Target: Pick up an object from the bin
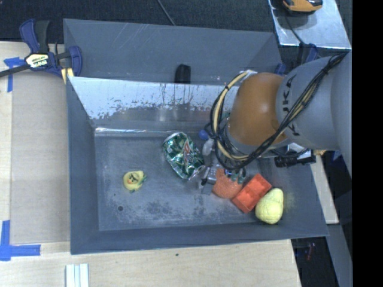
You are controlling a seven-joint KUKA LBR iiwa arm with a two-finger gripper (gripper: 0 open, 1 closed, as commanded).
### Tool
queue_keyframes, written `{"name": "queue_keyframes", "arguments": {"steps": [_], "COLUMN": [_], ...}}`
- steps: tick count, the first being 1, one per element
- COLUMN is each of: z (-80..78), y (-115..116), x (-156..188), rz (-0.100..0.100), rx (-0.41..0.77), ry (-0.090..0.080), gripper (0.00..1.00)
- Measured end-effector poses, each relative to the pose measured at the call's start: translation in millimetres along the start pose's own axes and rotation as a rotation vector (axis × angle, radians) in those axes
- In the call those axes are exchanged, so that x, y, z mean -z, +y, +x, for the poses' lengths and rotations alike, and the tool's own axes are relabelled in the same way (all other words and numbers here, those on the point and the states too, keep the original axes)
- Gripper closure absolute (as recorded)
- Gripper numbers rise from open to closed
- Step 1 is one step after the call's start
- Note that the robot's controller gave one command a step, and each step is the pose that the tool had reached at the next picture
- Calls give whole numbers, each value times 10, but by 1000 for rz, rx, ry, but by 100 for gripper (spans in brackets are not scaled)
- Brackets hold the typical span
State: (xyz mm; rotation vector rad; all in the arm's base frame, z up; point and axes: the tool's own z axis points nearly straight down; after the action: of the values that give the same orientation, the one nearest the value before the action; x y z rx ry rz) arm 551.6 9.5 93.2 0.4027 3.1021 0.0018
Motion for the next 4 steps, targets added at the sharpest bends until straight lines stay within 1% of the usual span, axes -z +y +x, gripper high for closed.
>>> {"name": "queue_keyframes", "arguments": {"steps": [1, 2, 3, 4], "z": [-17, 16, -93, -25], "y": [-4, 1, -128, -51], "x": [-157, -170, 78, -23], "rz": [0, 1, 0, 0], "rx": [25, 11, 177, 10], "ry": [-4, -1, -5, -1], "gripper": [0, 0, 0, 100]}}
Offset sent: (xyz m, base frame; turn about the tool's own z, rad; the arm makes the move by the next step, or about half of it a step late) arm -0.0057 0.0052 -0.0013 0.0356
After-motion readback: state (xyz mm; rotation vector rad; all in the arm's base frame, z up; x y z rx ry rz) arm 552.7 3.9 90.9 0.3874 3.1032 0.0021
